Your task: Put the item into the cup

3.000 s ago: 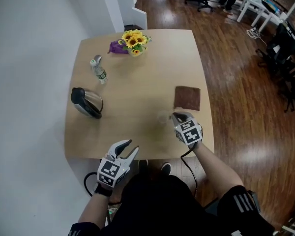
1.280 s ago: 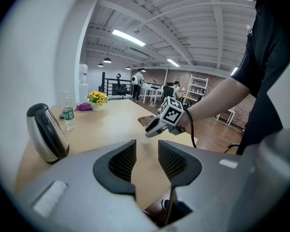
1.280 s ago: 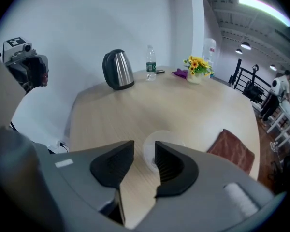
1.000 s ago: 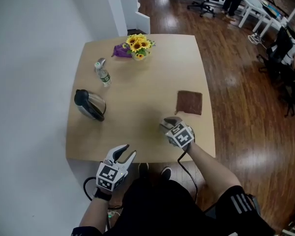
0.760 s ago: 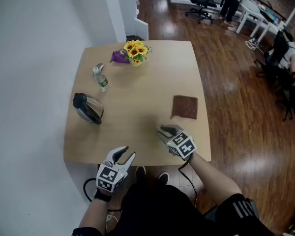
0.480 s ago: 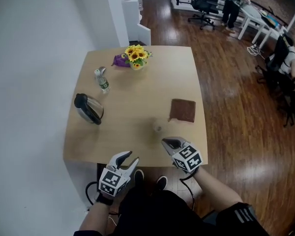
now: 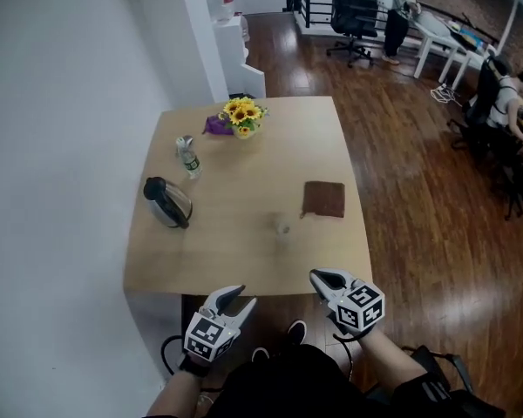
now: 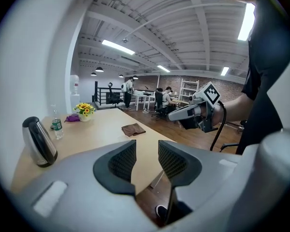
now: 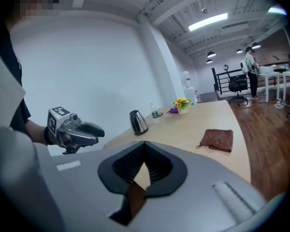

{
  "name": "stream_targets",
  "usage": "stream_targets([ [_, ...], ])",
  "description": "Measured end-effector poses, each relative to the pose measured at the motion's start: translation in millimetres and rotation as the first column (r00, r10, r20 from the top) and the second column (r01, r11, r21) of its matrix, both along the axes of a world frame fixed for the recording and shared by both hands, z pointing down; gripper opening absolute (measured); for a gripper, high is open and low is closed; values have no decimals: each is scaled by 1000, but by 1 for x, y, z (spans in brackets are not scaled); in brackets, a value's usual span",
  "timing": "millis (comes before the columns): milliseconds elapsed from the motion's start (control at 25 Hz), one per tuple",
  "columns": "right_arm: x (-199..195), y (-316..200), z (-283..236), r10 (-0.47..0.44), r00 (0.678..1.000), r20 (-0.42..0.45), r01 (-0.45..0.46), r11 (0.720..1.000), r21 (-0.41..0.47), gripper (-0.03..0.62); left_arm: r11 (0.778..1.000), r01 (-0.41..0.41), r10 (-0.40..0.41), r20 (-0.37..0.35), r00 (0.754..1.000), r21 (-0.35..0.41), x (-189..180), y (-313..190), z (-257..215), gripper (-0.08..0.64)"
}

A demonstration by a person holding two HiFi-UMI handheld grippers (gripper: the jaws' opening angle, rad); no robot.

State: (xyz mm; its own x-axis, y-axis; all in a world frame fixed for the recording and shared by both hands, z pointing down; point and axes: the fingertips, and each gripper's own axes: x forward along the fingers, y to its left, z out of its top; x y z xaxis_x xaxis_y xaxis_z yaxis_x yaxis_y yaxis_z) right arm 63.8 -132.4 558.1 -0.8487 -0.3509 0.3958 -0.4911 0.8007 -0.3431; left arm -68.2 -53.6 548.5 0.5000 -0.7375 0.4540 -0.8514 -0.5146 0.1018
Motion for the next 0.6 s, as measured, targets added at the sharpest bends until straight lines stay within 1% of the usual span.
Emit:
stream_targets([
  [120,6,30,-10,41,999,31,-41,999,-9,8,1000,-22,22,-6,1000,9,-2,25,-6,137],
  [320,2,89,-27,96,993,72,-96,995,2,8,997,-76,76,-7,997,25,-8,78,-7,137],
  [480,-2,138,-35,150,982,111,-149,989,-20,8,993,-120,120,-15,993,15,-12,128,-5,137],
  [600,-6,175,-38,170,977,126,-168,986,-20,8,990,-140,140,-19,990,8,-18,161,-1,137],
])
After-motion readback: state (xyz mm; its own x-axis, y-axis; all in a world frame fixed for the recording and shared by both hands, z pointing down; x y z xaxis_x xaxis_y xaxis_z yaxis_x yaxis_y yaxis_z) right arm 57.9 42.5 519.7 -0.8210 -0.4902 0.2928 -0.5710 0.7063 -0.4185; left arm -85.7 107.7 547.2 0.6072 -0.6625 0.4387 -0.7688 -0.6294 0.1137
